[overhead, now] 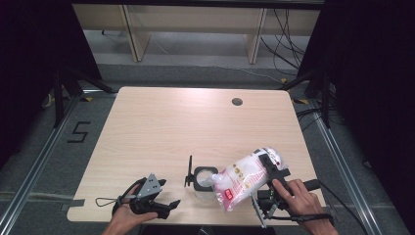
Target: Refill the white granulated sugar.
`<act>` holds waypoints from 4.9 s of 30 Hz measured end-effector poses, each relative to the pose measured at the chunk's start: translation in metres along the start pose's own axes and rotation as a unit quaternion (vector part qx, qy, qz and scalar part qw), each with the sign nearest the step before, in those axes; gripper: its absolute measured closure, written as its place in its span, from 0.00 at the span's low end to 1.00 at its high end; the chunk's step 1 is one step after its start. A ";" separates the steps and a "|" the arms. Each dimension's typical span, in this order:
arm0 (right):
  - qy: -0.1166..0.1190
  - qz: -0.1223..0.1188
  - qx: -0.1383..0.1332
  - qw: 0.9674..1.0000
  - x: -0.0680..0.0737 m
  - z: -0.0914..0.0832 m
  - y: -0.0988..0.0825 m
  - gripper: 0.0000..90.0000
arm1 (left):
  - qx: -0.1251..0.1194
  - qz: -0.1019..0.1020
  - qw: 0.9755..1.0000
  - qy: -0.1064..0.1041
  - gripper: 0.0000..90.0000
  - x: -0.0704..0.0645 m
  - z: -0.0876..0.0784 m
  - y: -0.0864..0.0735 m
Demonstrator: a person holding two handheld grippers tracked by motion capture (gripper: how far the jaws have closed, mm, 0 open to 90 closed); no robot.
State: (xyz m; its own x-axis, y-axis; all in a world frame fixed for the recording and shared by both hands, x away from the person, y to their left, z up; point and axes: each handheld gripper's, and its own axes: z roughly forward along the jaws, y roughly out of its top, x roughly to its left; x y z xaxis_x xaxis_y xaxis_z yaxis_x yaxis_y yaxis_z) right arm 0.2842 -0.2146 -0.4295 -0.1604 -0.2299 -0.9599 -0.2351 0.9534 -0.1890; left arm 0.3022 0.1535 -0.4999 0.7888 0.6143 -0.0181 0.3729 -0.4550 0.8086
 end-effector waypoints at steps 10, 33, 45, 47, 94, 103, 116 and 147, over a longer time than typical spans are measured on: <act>-0.001 0.013 0.009 1.000 0.001 -0.001 -0.003 0.43 | 0.001 0.001 1.000 0.000 0.17 0.000 0.000 0.000; 0.007 0.007 0.001 1.000 0.000 -0.004 0.000 0.43 | -0.001 -0.007 1.000 -0.002 0.17 0.000 0.000 0.000; -0.002 0.014 0.006 1.000 -0.002 -0.004 -0.008 0.43 | -0.001 -0.003 1.000 -0.002 0.17 0.000 0.000 0.000; -0.005 0.007 -0.003 1.000 -0.003 -0.005 -0.008 0.43 | -0.001 -0.014 1.000 -0.001 0.17 -0.001 0.000 0.000; 0.008 0.002 -0.021 1.000 -0.003 -0.003 0.000 0.43 | -0.009 -0.025 1.000 0.000 0.17 -0.002 0.002 -0.001; 0.004 0.005 -0.011 1.000 -0.003 -0.001 -0.006 0.43 | -0.006 -0.025 1.000 -0.002 0.17 -0.001 0.001 -0.001; 0.012 -0.004 -0.014 1.000 -0.005 -0.001 -0.002 0.43 | 0.001 -0.022 1.000 0.000 0.17 -0.001 0.001 -0.001; 0.010 -0.002 -0.012 1.000 -0.004 -0.005 -0.006 0.43 | -0.003 -0.022 1.000 -0.001 0.17 -0.001 0.001 -0.001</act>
State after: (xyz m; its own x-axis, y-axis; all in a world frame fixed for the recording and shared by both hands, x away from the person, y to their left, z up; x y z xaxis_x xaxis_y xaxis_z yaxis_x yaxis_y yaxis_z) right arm 0.2817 -0.2201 -0.4234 -0.1789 -0.2375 -0.9548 -0.2579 0.9478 -0.1875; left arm 0.3017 0.1529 -0.5018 0.7732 0.6318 -0.0543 0.4038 -0.4245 0.8104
